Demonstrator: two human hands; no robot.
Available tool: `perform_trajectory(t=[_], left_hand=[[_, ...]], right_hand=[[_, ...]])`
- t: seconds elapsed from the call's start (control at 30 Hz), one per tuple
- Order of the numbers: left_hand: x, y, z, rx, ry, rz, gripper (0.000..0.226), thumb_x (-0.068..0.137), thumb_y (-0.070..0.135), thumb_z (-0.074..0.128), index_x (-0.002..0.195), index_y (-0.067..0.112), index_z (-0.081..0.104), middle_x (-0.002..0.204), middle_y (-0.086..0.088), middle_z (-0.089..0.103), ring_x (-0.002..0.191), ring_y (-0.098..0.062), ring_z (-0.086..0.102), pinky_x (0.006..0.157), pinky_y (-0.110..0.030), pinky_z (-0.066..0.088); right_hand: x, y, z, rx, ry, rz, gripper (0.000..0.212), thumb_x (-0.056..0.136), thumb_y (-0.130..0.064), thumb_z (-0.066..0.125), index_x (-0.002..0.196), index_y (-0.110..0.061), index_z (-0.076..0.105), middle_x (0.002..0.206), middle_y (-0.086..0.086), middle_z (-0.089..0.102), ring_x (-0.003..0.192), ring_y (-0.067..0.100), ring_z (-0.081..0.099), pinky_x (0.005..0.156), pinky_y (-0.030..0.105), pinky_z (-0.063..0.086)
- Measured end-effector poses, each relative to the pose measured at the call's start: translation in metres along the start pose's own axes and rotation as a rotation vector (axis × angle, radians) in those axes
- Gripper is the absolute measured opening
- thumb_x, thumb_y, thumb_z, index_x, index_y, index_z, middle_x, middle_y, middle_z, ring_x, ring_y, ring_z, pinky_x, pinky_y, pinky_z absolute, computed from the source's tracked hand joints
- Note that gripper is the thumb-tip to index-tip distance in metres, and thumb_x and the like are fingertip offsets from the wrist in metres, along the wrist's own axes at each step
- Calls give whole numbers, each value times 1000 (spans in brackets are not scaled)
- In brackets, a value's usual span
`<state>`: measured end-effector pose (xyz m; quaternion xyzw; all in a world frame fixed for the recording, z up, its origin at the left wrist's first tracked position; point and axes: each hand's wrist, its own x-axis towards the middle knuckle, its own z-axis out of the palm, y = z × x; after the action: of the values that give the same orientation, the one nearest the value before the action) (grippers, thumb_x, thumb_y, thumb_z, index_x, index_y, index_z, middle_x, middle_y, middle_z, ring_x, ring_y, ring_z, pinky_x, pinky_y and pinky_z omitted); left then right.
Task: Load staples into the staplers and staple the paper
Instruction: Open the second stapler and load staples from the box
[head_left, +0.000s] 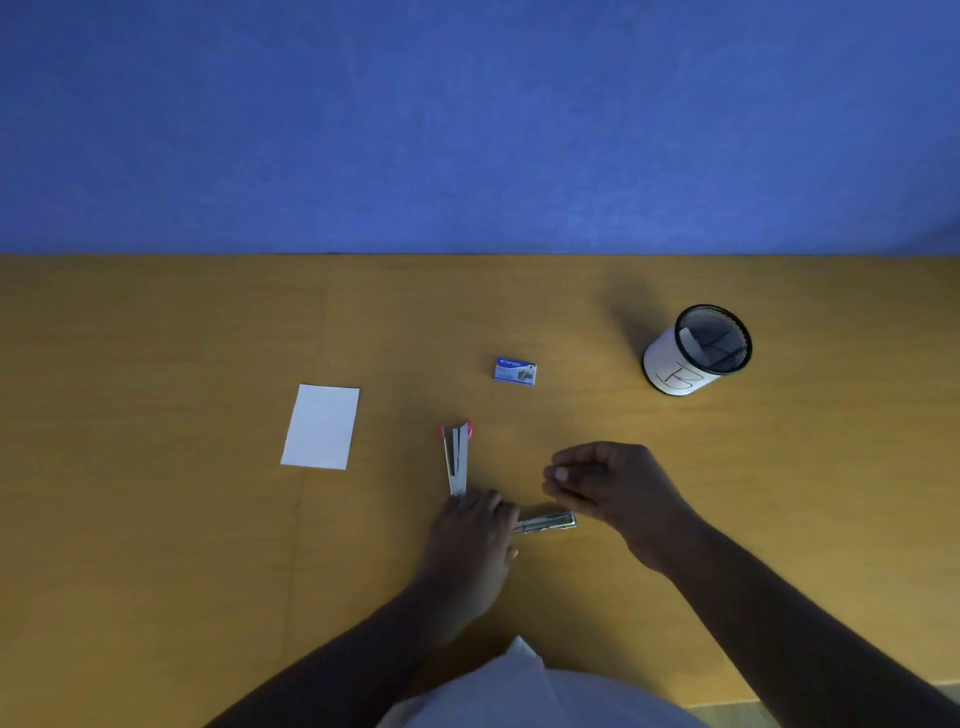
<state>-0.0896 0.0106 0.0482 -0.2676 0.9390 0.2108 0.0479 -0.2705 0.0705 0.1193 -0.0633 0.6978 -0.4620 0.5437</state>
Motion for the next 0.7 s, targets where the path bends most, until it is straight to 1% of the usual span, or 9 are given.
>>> perform_trajectory(t=[0.13,0.23,0.3,0.37,0.43,0.53,0.6,0.63,0.7], left_hand=[[-3,-1,1,17,24,-1,23,95,30,55,116,22,62,111,4,59,108,-16,54,97,-33,38],[-6,-1,-1,41,48,26,18,92,30,58,106,23,66,100,4,62,97,-15,58,90,-32,42],[-9,-1,-3,0,60,26,20,89,32,59,105,24,67,97,6,61,90,-15,60,83,-30,47],[-15,0,-9,-126,76,14,25,87,32,63,109,25,69,100,7,61,83,-10,61,73,-26,52],[-21,2,-23,-287,92,10,27,83,27,70,110,23,72,101,8,63,80,-3,58,70,-22,52],[-33,12,-55,-499,153,4,24,77,21,75,101,20,76,92,11,65,76,-1,63,69,-20,55],[-43,19,-81,-556,196,18,23,75,24,74,97,22,78,87,15,63,75,-1,63,66,-14,52],[-48,22,-94,-565,215,31,23,74,25,73,96,23,78,86,16,64,74,0,63,65,-10,49],[-58,25,-118,-586,249,48,21,73,23,74,94,25,78,84,16,64,72,-1,64,63,-7,46]], right_hand=[[-12,12,-8,-138,44,-44,5,82,2,75,86,-1,77,85,17,78,85,25,76,67,22,59],[-21,17,-13,-214,48,-45,10,78,-3,80,85,-11,79,83,9,79,81,15,76,65,19,57],[-28,18,-15,-234,32,-60,12,76,-4,82,84,-13,80,83,7,79,77,11,74,63,17,55],[-36,15,-16,-258,8,-115,12,76,-5,82,82,-15,80,82,8,78,75,13,72,63,19,55],[-46,10,-16,-304,-12,-195,13,76,-6,82,80,-18,80,80,8,77,70,16,69,61,27,53],[-62,1,-16,-402,-24,-328,20,77,-6,80,79,-26,79,76,5,76,60,17,60,51,29,45],[-76,-8,-16,-423,-68,-452,24,78,-2,79,79,-25,79,78,5,76,63,24,64,54,33,47],[-84,-13,-15,-424,-100,-533,27,77,2,78,78,-24,78,82,4,75,67,25,67,56,33,50],[-101,-25,-15,-436,-156,-697,32,76,8,78,80,-23,78,87,1,73,76,20,71,65,25,54]])
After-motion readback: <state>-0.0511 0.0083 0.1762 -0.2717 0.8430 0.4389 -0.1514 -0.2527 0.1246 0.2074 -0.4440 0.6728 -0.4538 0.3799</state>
